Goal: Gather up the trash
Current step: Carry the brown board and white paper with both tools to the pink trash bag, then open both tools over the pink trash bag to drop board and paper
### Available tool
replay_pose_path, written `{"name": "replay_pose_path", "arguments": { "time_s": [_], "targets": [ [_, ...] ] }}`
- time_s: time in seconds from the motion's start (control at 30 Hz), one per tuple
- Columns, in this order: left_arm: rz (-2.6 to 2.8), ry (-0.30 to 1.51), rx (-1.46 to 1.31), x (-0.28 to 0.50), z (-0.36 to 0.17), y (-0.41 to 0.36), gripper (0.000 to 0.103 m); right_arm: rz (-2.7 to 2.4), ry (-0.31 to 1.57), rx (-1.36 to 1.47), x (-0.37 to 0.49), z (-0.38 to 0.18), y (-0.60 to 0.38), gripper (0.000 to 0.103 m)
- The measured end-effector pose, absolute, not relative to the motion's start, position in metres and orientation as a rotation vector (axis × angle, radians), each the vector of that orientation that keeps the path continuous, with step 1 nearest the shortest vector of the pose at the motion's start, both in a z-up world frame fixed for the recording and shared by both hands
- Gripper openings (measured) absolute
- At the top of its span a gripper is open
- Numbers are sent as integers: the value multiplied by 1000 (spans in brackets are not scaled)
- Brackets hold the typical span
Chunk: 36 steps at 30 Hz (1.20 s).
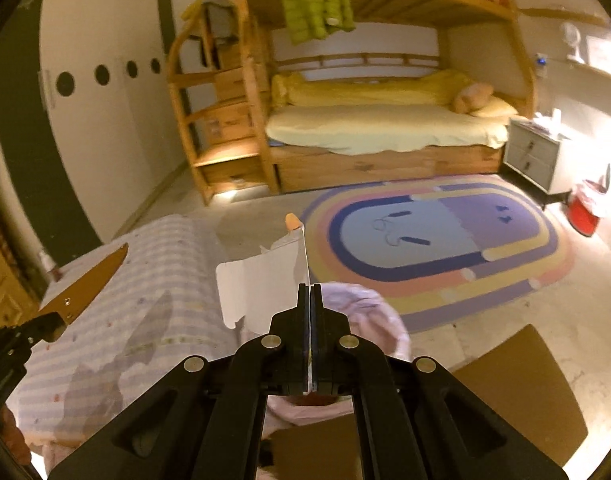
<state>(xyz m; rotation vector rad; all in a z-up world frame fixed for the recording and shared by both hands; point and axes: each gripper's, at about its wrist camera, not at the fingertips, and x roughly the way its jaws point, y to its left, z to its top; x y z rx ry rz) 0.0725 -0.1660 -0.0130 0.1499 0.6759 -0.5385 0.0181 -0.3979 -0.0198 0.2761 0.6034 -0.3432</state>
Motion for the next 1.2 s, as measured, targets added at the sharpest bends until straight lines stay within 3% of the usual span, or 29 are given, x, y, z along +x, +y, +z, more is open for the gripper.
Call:
{"name": "replay_pose_path", "arguments": {
  "time_s": [0.17,0.27,0.33,0.37,0.83,0.9,0.97,1.2],
  "targets": [
    [-558,693,169,76,-20,-182,4,-386,606,252,27,-26,-415,1],
    [-560,704,175,79,-24,-187,4,-383,616,237,37,-34,-422,7],
    [-568,711,184,81,-27,-192,4,-367,638,235,43,-40,-426,27],
    [-571,714,190,82,-28,-195,4,-364,636,238,42,-41,-428,30],
    [-723,792,263,111,-55,-299,4,-396,599,397,6,-43,-474,34],
    [-747,803,265,118,-56,-314,10,-404,595,408,4,-43,-479,36],
    [-757,794,274,119,-55,-322,29,-410,595,424,0,-44,-483,37],
    [-733,758,254,105,-47,-301,40,-395,596,446,-5,-40,-481,38]
  ]
}}
